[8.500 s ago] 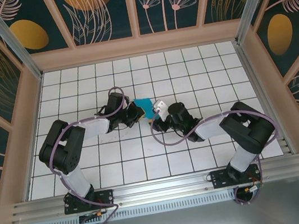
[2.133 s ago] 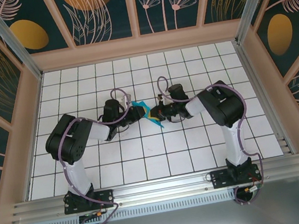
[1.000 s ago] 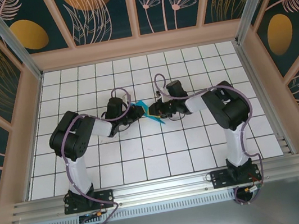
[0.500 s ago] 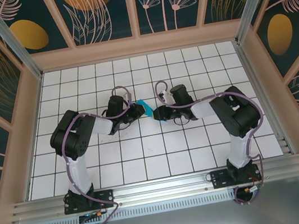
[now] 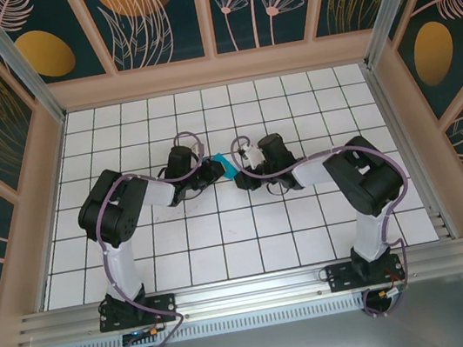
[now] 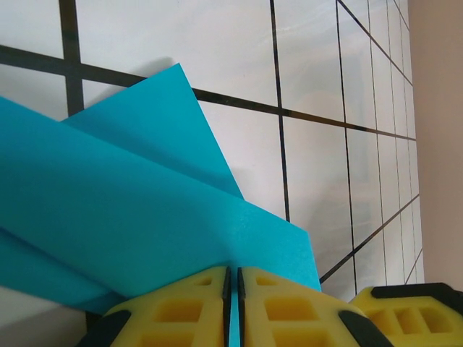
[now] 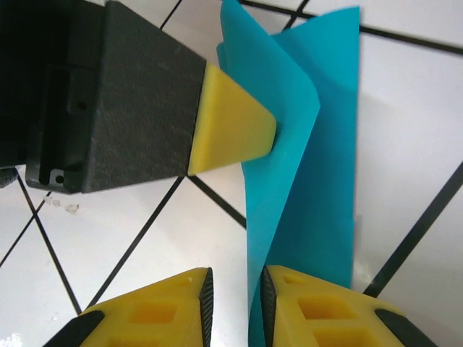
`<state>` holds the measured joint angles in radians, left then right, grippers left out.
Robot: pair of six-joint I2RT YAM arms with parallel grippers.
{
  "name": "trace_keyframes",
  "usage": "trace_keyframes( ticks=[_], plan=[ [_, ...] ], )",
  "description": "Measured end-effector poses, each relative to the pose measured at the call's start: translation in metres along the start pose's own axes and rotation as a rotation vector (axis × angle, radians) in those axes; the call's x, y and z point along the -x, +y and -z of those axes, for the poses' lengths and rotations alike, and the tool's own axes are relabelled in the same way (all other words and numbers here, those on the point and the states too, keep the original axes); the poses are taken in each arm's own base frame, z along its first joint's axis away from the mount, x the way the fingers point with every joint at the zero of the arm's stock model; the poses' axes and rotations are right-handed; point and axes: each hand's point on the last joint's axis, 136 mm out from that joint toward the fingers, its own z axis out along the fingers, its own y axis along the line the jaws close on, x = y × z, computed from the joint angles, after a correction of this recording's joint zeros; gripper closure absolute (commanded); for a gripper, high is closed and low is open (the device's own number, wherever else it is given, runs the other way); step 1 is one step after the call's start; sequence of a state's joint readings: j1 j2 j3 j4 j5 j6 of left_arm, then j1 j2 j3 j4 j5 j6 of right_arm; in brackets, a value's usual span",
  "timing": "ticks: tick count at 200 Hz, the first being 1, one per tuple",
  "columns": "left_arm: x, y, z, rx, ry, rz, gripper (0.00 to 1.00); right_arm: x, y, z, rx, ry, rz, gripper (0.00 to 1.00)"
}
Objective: Fold a paper plane with a square sheet of paper (pick it up from the middle)
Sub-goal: Fold the wing for the fifth time at the center of the table.
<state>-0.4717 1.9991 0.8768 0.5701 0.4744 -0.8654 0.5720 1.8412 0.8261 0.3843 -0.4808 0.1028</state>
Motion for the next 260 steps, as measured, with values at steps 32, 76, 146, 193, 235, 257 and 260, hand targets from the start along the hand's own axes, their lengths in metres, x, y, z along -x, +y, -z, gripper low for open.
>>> trace_keyframes(
  ticks=[32,76,146,193,235,257,260],
  plan=[
    [0.0,0.0,-0.001,0.001,0.004,0.002,0.85,0.008,-0.002,-0.005,-0.013,-0.005,0.07,0.74],
    [0.0,-0.001,-0.002,0.003,0.012,0.005,0.85,-0.003,-0.004,-0.016,-0.011,0.049,0.103,0.73],
    [0.0,-0.001,-0.002,0.008,0.017,0.006,0.84,-0.009,-0.006,-0.02,-0.007,0.08,0.116,0.92],
    [0.0,-0.005,0.001,0.012,0.026,-0.026,0.78,-0.008,0.001,-0.018,0.06,0.08,0.06,1.0],
    [0.003,-0.018,0.018,-0.006,-0.01,-0.073,0.71,-0.003,0.016,-0.013,0.17,0.071,-0.046,1.0],
    [0.002,-0.024,0.026,-0.035,-0.032,-0.094,0.7,0.002,0.021,-0.01,0.235,0.058,-0.123,1.0],
    [0.002,-0.024,0.026,-0.04,-0.033,-0.096,0.7,0.002,0.021,-0.01,0.242,0.057,-0.137,1.0]
  ],
)
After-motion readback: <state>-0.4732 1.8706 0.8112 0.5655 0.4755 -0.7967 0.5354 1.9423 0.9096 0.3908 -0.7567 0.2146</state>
